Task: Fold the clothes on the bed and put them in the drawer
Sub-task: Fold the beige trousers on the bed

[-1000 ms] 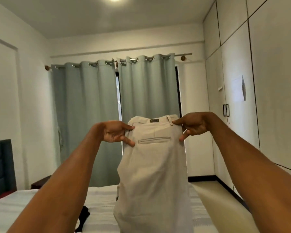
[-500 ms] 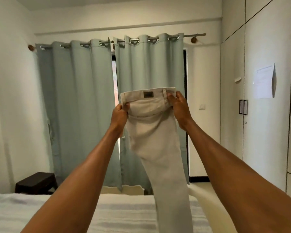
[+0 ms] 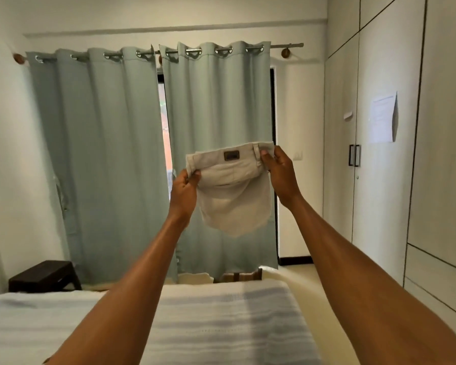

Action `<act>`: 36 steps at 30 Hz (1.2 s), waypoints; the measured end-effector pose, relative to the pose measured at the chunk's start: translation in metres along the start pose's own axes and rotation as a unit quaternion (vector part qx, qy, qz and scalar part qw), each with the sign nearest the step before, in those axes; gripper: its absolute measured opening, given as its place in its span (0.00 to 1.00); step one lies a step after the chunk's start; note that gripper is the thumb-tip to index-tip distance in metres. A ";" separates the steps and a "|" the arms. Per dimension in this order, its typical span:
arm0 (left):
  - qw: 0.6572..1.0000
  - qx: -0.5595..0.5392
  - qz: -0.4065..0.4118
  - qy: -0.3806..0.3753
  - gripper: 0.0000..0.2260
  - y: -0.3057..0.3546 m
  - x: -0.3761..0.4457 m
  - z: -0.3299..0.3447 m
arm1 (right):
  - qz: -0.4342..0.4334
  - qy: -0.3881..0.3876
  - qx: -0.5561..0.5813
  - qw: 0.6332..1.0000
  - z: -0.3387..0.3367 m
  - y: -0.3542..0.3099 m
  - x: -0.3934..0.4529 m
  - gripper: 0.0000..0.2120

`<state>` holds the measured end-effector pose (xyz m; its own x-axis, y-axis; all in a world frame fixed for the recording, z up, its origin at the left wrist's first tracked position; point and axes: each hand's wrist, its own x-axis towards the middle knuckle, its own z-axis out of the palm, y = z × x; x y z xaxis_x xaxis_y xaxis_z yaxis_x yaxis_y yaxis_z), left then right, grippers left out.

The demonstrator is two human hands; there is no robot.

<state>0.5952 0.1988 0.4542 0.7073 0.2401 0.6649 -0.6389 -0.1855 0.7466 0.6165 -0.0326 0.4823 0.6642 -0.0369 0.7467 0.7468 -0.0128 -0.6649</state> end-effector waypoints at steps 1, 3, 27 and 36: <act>1.000 0.000 -0.009 -0.005 0.13 -0.009 -0.030 -0.003 | 0.012 0.002 -0.013 1.000 -0.004 0.006 -0.027 0.09; 0.999 0.002 -0.032 -0.015 0.14 -0.028 -0.099 -0.012 | 0.049 0.004 -0.032 0.998 -0.010 0.018 -0.096 0.10; 0.853 0.369 -0.031 -0.367 0.21 -0.111 -0.775 -0.219 | 0.243 -0.219 -0.393 0.859 -0.086 -0.025 -0.868 0.15; 0.865 0.310 -0.164 -0.359 0.15 -0.094 -0.783 -0.213 | 0.353 -0.177 -0.299 0.869 -0.082 -0.035 -0.865 0.14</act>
<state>0.0373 0.2311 -0.1417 0.9676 -0.2356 0.0908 -0.2402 -0.7483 0.6184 0.0130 -0.0826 -0.1423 0.9974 0.0621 0.0370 0.0680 -0.6330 -0.7711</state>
